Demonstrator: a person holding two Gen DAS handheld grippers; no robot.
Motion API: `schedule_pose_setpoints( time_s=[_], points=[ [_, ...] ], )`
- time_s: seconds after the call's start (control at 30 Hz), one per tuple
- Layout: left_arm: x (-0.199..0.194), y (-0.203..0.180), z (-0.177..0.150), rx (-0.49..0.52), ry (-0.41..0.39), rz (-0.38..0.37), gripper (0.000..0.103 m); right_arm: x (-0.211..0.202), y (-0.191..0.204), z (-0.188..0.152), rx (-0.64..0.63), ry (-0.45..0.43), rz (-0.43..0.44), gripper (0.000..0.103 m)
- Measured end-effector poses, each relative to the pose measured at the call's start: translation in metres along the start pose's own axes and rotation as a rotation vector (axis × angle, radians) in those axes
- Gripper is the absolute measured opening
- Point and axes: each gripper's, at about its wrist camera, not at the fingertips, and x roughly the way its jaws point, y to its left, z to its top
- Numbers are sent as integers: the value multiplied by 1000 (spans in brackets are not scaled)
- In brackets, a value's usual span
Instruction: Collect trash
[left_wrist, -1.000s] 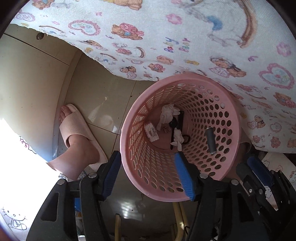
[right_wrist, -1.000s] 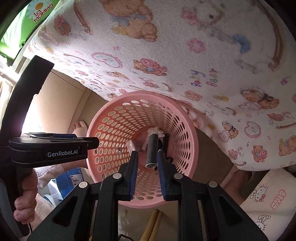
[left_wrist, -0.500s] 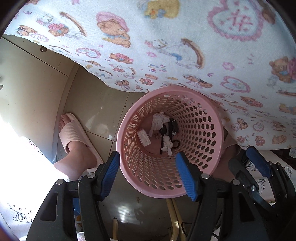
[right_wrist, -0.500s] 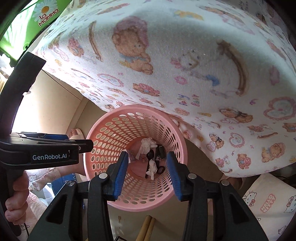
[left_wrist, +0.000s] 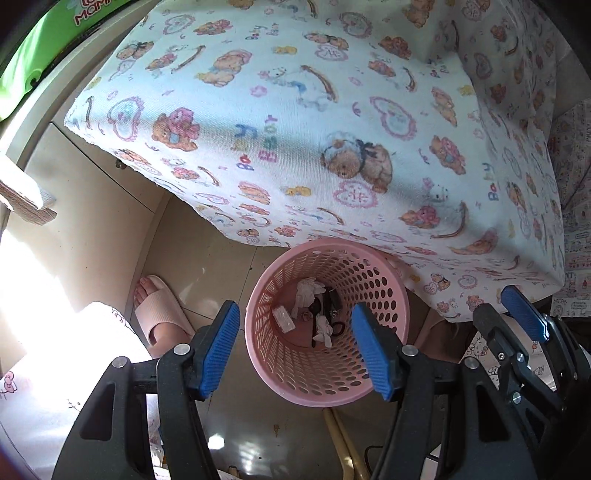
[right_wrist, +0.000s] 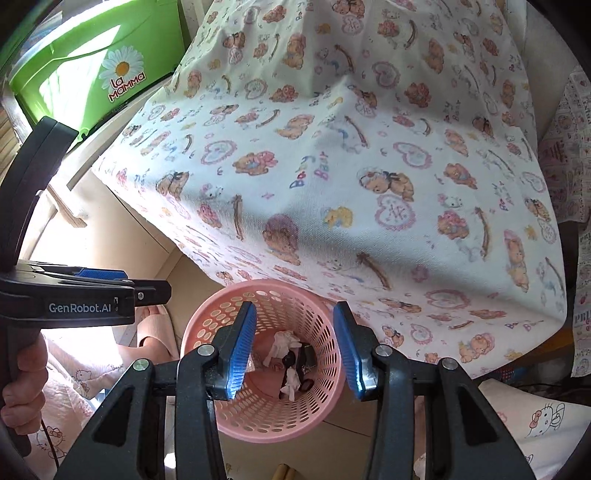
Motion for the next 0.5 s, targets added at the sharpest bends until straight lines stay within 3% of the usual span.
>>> schedule_pose_setpoints(
  time_s=[0.4,0.5],
  points=[
    [-59,-9,0,55,-212,48,61,-51,-13,8,31,-147,-14,51],
    [-70,-10,0,62,-258,41,61,-61,-17,9,40,-180,-11,57]
  ],
)
